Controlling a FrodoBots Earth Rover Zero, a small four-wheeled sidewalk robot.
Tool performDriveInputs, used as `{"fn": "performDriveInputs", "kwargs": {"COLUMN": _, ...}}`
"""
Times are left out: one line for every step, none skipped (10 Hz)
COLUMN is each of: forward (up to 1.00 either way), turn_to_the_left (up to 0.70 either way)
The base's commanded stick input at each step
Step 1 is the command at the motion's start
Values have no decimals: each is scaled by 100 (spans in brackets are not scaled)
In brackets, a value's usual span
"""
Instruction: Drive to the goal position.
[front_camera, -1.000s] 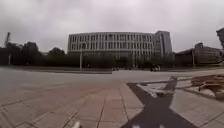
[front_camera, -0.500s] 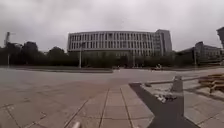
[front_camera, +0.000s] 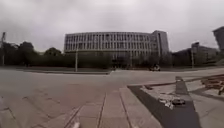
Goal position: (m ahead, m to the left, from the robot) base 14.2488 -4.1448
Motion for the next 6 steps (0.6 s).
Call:
{"fn": "performDriveInputs", "kwargs": {"forward": 70, "turn_to_the_left": 0}}
{"fn": "performDriveInputs", "kwargs": {"forward": 70, "turn_to_the_left": 0}}
{"fn": "performDriveInputs", "kwargs": {"forward": 70, "turn_to_the_left": 0}}
{"fn": "performDriveInputs", "kwargs": {"forward": 70, "turn_to_the_left": 0}}
{"fn": "performDriveInputs", "kwargs": {"forward": 70, "turn_to_the_left": 0}}
{"fn": "performDriveInputs", "kwargs": {"forward": 70, "turn_to_the_left": 0}}
